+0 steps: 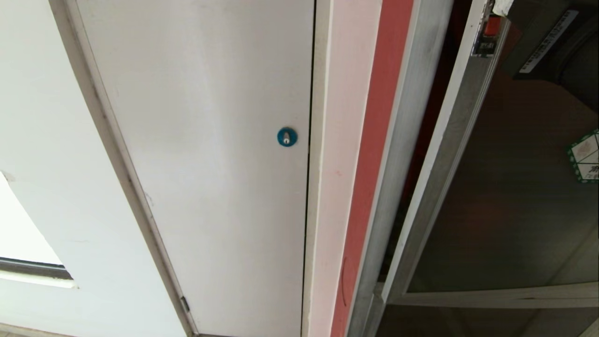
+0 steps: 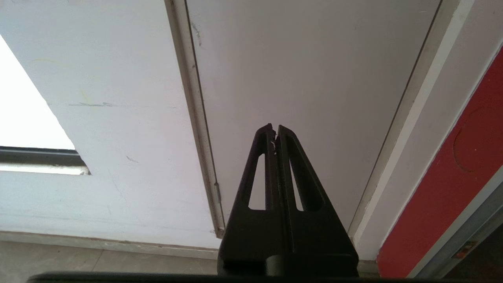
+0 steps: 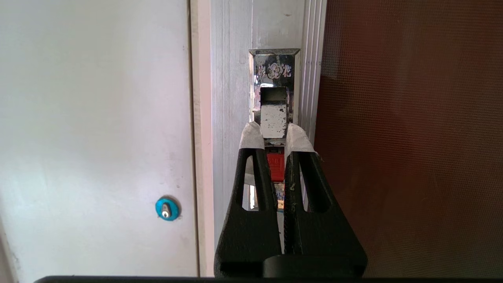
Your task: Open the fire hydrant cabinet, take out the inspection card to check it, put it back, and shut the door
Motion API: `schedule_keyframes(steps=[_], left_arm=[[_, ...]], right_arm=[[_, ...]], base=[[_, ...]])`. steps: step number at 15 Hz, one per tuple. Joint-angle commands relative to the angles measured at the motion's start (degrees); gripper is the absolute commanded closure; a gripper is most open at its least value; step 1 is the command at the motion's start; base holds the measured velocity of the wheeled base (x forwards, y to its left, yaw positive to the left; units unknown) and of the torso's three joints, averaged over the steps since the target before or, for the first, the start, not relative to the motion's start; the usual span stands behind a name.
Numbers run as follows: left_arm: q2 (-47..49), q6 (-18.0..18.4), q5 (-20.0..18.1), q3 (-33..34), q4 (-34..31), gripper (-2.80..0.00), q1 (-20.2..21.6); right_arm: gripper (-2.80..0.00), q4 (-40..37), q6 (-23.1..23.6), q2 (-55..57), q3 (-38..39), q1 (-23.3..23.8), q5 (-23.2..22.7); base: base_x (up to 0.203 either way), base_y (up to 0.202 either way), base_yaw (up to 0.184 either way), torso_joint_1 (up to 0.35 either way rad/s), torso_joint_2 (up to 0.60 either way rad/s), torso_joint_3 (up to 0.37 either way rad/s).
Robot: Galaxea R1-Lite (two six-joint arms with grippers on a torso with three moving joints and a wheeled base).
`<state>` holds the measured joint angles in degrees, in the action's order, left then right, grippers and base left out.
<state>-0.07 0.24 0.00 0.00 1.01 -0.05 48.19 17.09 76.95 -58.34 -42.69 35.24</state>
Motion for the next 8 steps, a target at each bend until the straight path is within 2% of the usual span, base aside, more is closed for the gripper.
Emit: schedule_keyframes(steps=[1, 2, 3, 4, 8], left_arm=[[-0.01, 0.02, 0.00, 0.35, 0.04, 0.00, 0.05], [-0.01, 0.02, 0.00, 0.35, 0.03, 0.00, 0.00], [-0.01, 0.02, 0.00, 0.35, 0.04, 0.00, 0.05], [-0.01, 0.02, 0.00, 0.35, 0.04, 0.00, -0.01], [-0.01, 0.02, 0.00, 0.35, -0.04, 0.00, -0.04]], right_arm=[[0.00, -0.18, 0.21, -0.04, 0.60, -0.02, 0.19], [0.00, -0.20, 0.22, -0.04, 0.86, -0.02, 0.18], [-0.21, -0.20, 0.22, -0.04, 0.86, -0.02, 0.18], [-2.80, -0.11, 0.22, -0.04, 0.86, -0.02, 0.09], [-2.80, -0.02, 0.22, -0.13, 0.95, -0.11, 0.00]], base=[[0.000, 0.000, 0.000, 0.000, 0.00, 0.000], [0.000, 0.000, 0.000, 0.000, 0.00, 0.000], [0.000, 0.000, 0.000, 0.000, 0.00, 0.000], [0.000, 0.000, 0.000, 0.000, 0.00, 0.000], [0.000, 0.000, 0.000, 0.000, 0.00, 0.000]])
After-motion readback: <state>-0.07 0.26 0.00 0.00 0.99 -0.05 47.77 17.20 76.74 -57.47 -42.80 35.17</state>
